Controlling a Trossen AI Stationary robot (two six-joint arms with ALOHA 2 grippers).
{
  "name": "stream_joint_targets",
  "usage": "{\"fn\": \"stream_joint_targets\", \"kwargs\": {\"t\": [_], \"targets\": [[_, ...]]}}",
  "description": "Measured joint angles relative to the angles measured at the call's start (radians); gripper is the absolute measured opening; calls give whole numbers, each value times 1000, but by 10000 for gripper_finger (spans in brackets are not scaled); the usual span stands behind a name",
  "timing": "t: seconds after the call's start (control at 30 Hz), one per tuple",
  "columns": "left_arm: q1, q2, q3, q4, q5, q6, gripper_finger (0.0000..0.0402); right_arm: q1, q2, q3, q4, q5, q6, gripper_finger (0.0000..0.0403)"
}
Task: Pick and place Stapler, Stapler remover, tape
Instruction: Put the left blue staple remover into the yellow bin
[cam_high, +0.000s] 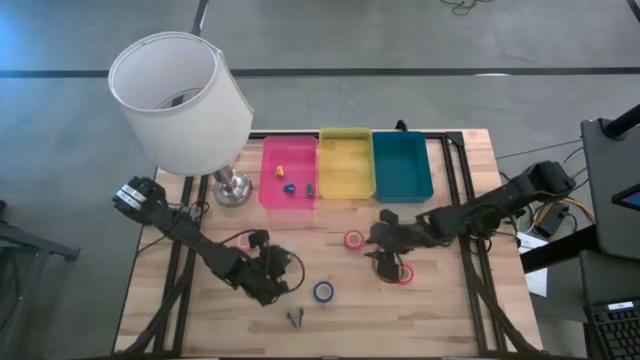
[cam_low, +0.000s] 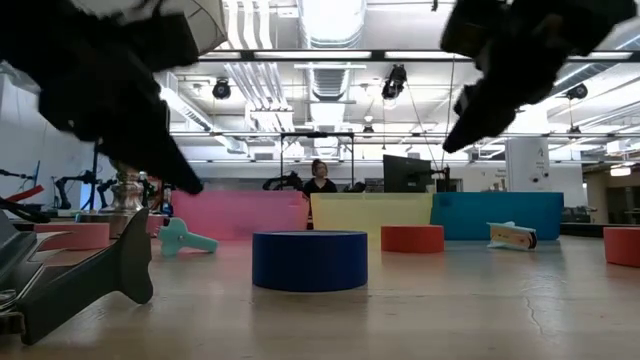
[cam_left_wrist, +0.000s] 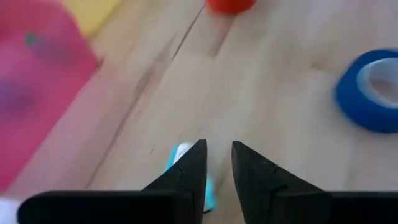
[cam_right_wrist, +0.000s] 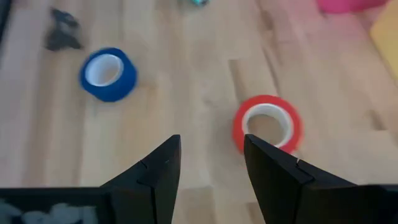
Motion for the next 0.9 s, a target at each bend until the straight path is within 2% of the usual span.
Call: {"fn": "stream_joint_targets", "kwargs": {"t": [0.13, 0.43, 0.77, 0.9], "targets": [[40, 0, -36, 1, 73, -36, 103, 19, -49, -117, 120, -2, 10, 172], [69, 0, -88, 36, 84, -62, 145, 19, -127, -207, 126, -1, 122, 167], [68, 0, -173, 101, 113, -76, 145, 19, -119, -214, 126, 0, 169, 153], [68, 0, -193, 152, 111, -61, 121, 18, -119, -200, 127, 0, 168, 149]]}}
